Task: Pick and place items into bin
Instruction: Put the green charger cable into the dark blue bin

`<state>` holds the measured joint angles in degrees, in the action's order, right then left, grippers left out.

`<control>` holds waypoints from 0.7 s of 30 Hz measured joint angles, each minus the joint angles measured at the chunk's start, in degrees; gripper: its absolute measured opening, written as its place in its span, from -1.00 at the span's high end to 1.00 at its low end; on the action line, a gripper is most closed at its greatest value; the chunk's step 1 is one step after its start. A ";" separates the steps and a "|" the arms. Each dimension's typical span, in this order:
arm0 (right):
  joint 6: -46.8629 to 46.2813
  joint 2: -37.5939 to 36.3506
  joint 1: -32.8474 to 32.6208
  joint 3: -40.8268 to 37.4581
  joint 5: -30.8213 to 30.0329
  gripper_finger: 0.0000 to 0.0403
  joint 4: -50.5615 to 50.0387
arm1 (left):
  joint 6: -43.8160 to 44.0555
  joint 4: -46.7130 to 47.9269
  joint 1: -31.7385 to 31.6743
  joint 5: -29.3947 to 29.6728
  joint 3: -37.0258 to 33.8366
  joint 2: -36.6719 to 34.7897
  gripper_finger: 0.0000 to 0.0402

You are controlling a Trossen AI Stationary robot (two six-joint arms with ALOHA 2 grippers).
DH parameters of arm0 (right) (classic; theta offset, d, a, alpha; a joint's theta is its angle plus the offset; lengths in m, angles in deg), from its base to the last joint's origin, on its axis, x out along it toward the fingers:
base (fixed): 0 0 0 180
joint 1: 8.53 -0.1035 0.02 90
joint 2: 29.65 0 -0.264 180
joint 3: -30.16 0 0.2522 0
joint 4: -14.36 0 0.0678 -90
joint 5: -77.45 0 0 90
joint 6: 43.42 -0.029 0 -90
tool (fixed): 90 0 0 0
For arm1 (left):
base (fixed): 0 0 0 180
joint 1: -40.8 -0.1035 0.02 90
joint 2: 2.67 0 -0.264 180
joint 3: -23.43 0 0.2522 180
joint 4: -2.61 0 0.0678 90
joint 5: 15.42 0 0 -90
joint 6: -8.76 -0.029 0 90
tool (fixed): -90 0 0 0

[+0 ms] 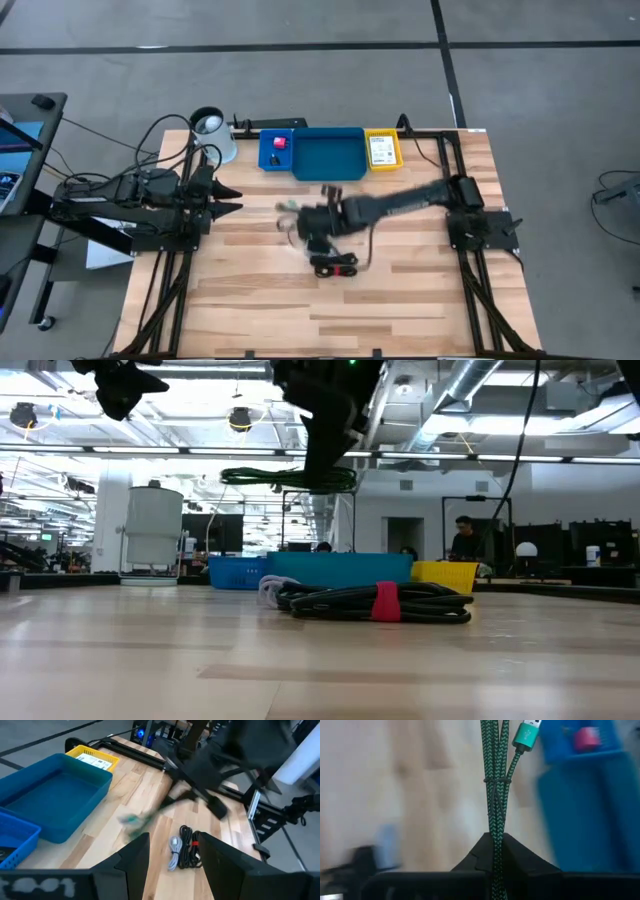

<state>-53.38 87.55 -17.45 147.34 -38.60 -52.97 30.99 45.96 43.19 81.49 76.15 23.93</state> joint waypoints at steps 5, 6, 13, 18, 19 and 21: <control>9.39 -0.01 8.20 4.61 -1.63 0.95 -6.56 | 1.08 -0.69 0.00 0.00 0.00 0.00 0.21; 11.04 -0.01 9.95 5.37 -1.78 0.95 -7.62 | 1.33 -0.69 0.01 0.00 0.00 0.00 0.21; 23.77 -0.01 22.52 7.08 1.38 0.92 -10.95 | 2.63 -0.66 0.02 0.63 0.00 0.02 0.21; 24.56 0.23 28.64 6.54 5.54 0.77 -10.68 | 4.03 -0.64 0.02 4.05 0.00 0.00 0.21; 24.55 0.23 29.54 6.04 6.26 0.73 -10.22 | 4.14 -0.64 0.00 4.61 0.00 0.00 0.21; 24.57 0.23 30.81 5.09 7.54 0.65 -10.05 | 4.18 -0.62 0.00 5.57 0.00 0.02 0.21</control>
<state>-28.80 87.78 13.36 152.42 -31.06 -63.02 35.17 45.34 43.19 87.07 76.15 23.94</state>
